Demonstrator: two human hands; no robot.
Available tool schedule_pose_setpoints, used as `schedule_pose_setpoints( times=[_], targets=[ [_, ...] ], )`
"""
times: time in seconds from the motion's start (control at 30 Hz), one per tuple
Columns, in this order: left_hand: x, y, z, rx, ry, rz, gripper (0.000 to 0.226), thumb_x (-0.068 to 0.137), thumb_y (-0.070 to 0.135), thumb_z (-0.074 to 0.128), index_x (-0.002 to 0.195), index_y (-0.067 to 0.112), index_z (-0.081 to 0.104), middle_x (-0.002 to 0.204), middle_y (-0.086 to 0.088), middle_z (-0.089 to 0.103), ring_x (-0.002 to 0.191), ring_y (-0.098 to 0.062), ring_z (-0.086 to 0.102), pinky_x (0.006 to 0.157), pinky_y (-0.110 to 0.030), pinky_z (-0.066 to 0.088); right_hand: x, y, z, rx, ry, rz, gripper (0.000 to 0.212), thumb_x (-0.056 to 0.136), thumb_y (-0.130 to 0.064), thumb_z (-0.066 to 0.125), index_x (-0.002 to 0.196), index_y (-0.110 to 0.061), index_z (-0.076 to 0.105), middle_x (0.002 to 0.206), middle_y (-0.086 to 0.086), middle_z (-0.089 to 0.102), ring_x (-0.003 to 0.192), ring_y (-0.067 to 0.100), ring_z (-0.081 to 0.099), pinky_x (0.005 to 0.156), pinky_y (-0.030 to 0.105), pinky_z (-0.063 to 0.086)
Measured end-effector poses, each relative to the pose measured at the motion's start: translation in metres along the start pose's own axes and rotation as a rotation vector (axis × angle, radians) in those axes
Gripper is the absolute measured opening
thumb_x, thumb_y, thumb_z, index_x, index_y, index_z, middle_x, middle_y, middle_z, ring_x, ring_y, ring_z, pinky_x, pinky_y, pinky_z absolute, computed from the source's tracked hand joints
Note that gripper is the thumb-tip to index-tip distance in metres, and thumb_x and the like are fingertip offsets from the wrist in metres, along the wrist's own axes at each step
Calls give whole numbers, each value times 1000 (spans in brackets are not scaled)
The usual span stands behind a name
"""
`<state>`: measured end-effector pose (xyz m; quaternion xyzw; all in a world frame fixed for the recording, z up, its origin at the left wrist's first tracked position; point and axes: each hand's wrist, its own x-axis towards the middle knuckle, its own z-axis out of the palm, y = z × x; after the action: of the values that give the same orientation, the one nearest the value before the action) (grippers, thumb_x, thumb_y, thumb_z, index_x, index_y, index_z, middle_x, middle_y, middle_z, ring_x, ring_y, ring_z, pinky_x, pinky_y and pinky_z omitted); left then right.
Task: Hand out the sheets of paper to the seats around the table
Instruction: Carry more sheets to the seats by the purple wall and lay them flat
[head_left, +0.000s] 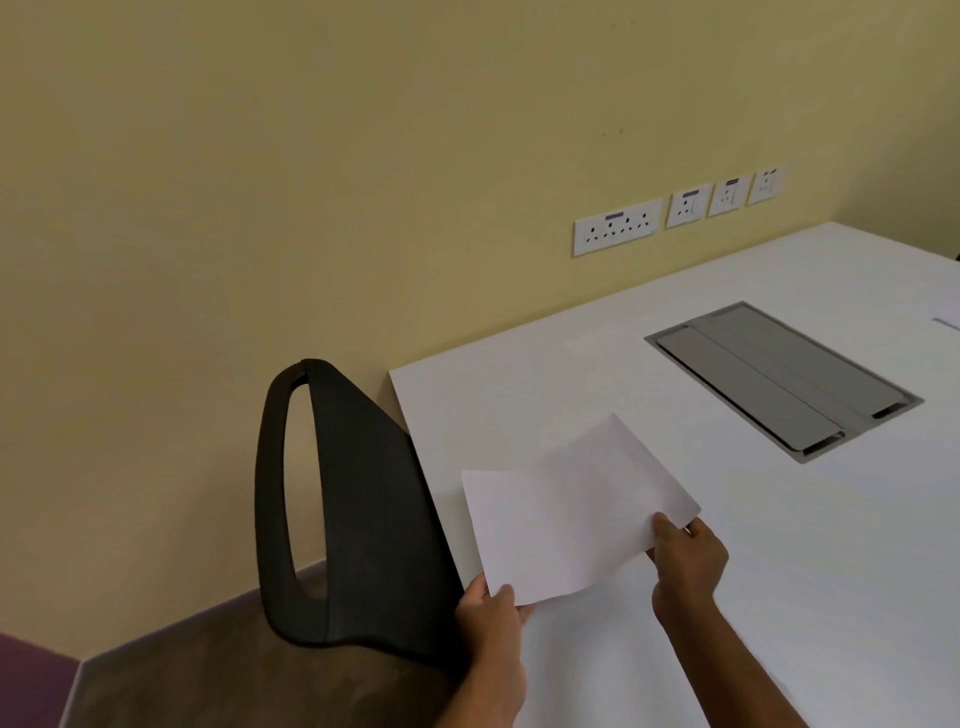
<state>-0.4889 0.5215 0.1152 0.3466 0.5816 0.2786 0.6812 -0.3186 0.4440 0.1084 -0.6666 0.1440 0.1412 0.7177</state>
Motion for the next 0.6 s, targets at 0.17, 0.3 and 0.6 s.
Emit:
schedule_pose_setpoints(
  times=[0.17,0.3,0.6],
  targets=[
    [37,-15,12,103,36,111,36,94,-12,46,113,8,68,102,-6,73,90,-25,72,70,-28,61,35,34,28,-137,-17,-47,10,83,-8,62,91,-9,70,86,7,70,76,31,65,76,46,59],
    [62,-23,20,151,63,178,42,94,-16,44,125,4,62,109,-9,70,99,-30,68,69,-27,60,55,55,40,-212,-29,-77,6,83,-13,63,85,-13,69,83,8,70,79,34,66,79,50,59],
    [88,-37,32,467,191,337,69,89,-16,54,150,12,37,142,-14,56,126,-32,57,102,-46,51,75,72,54,-381,-60,-267,24,88,-15,63,111,-13,60,83,9,67,81,33,63,69,34,47]
  ],
)
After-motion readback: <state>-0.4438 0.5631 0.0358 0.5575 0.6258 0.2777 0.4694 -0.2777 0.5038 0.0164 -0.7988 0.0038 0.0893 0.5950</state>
